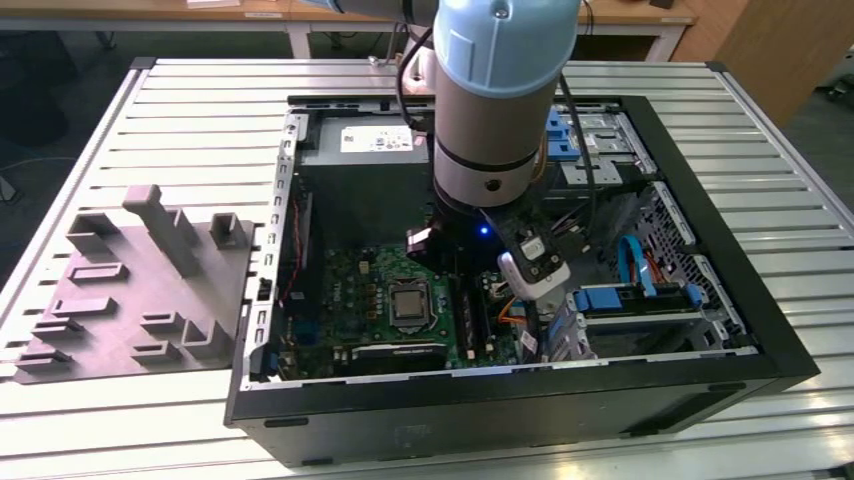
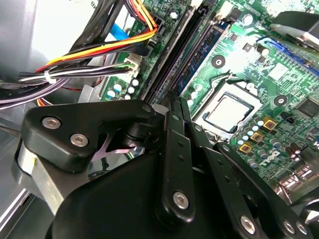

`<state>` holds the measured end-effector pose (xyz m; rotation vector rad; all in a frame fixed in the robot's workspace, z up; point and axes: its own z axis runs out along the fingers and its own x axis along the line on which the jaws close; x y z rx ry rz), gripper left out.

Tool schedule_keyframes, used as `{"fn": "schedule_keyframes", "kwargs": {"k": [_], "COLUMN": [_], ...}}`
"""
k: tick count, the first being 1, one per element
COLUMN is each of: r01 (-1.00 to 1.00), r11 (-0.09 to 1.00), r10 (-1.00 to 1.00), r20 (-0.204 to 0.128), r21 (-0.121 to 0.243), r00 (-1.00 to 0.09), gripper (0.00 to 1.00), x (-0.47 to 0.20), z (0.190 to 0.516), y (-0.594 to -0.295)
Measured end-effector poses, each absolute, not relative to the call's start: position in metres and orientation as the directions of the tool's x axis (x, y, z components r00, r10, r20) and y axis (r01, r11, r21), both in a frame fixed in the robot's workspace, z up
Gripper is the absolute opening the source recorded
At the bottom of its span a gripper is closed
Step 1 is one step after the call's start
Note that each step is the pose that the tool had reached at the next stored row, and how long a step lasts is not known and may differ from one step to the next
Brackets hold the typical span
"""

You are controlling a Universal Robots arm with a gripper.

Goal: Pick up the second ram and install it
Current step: 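Insert the second ram into the second slot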

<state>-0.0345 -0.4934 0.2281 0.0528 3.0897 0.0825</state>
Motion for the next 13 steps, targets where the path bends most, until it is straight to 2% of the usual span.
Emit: {"fn": "schedule_keyframes", "kwargs": {"k": [13], "r01": [0.033], "r11": [0.998], "r10": [0.035], "r20": [-0.049], "r21": [0.055], "r00": [-0.998], "gripper": [0.11], "x": [-0.0345], "z": [0.2272], "y": [-0.4934]}}
